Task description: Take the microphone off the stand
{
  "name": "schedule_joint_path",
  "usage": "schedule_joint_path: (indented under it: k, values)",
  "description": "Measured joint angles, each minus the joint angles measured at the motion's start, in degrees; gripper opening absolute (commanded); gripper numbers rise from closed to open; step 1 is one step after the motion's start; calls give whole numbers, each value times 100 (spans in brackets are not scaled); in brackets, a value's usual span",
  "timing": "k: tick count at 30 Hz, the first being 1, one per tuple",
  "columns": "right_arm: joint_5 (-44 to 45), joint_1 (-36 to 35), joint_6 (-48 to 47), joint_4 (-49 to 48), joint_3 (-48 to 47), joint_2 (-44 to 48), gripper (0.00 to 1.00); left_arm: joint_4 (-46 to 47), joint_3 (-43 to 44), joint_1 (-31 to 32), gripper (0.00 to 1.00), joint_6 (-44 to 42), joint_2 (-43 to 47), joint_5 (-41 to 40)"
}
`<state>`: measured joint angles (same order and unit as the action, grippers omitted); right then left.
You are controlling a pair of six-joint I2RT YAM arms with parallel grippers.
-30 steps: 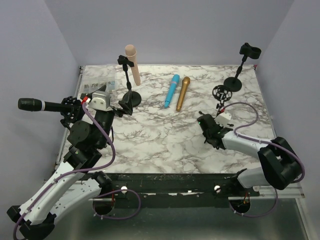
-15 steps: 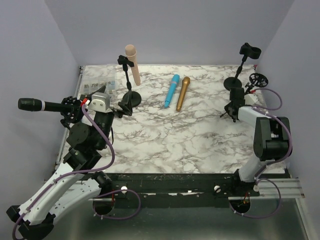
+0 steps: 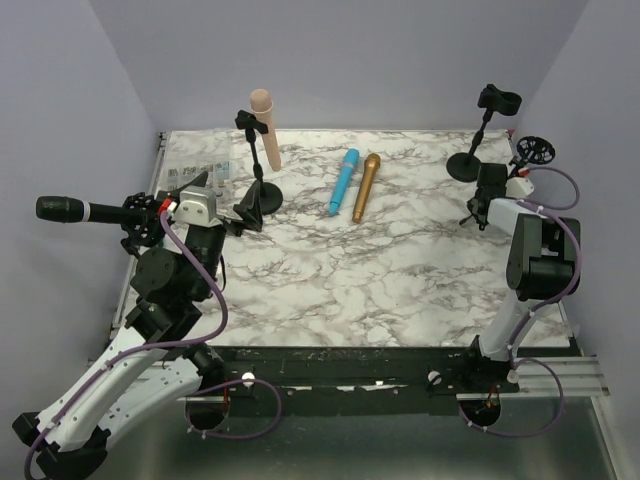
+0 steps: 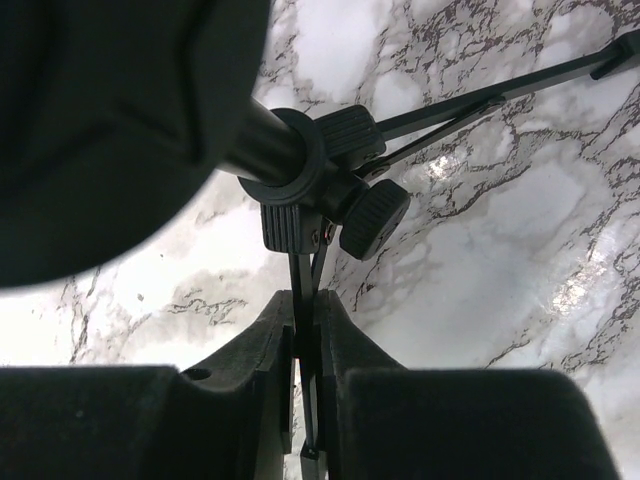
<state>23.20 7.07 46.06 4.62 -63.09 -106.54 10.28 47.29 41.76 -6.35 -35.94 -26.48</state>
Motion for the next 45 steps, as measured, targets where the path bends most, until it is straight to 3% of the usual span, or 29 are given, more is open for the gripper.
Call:
schedule_joint_path:
  k: [3,13,18,25,31,39,45]
  values:
    - [13,2,-70,-4,2,4,24,0,0,0,98,-7,0,-4]
    - [-61,13,-317,-66,291,179,75,15,-7,0,98,-39,0,-11]
    - [-289,28,-411,-170,688,446,88,35,-11,0,98,-74,-7,-11]
    - [-662,-48,-501,-160,933,780,97,37,-13,0,98,-98,-7,-13]
    - [-662,-520,-595,-131,1316,1700,100,39,-17,0,98,-116,-9,-33]
    - [-610,-1478,-785,-264,1351,2426,100,31,-17,0,98,-90,-66,-33]
    - [-1622,-2656,-1344,-1283,1268,2151,100,35,-17,0,98,-94,-24,-33]
